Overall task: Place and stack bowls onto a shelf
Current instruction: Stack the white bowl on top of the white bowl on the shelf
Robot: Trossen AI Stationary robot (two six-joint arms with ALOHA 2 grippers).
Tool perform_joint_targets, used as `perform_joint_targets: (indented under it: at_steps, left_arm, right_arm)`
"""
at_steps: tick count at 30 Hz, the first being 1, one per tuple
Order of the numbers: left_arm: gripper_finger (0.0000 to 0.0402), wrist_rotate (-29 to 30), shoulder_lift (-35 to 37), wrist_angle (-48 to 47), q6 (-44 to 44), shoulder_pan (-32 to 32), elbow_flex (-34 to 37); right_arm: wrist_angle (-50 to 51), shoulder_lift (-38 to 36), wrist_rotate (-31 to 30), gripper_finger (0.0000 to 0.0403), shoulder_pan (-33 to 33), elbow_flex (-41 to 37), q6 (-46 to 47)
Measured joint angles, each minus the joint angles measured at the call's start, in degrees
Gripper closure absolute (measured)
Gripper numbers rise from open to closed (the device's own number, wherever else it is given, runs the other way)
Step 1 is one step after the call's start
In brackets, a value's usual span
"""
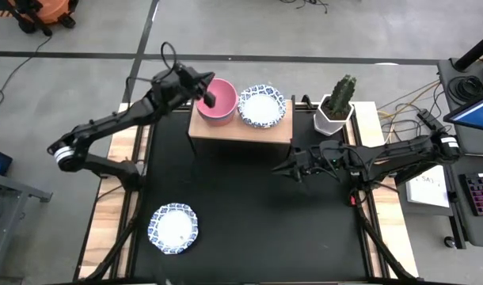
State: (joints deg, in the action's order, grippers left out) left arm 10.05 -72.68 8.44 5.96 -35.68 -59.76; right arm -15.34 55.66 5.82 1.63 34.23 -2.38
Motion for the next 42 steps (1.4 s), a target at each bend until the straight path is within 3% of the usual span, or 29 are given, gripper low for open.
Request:
perform_joint_targets:
  at_steps: [5,12,20,30,36,42]
  left_arm:
    - [0.0400,-0.1,-4.6,-0.1,-0.5,-1.8,-2.4]
    - [0.0401,5.3,-7.9,-3.8,1.0,-1.9,-5.2]
    - [0.0401,9.0,-8.9,-12.8,0.7,-1.9,-7.7]
    - [0.0402,9.0,-8.9,-17.2,-0.2,-0.9,-11.2]
    - [0.0402,9.0,-8.7,-29.8,-2.6,4.5,-17.4]
    - [0.0401,8.9,-7.0,-48.6,-12.3,15.9,-21.5]
  right_arm:
    - [0.0,-0.2,0.0,0.0360,0.0,0.0,-1.5]
    - [1.0,-0.2,0.0,0.0360,0.0,0.0,-1.7]
    - [1.4,-0.2,0.0,0.0360,0.0,0.0,-1.7]
    - [1.4,-0.2,0.0,0.0360,0.0,0.0,-1.7]
    - [1.5,-0.2,0.1,0.0360,0.0,0.0,-1.7]
    - [1.6,-0.2,0.1,0.0360,0.0,0.0,-1.9]
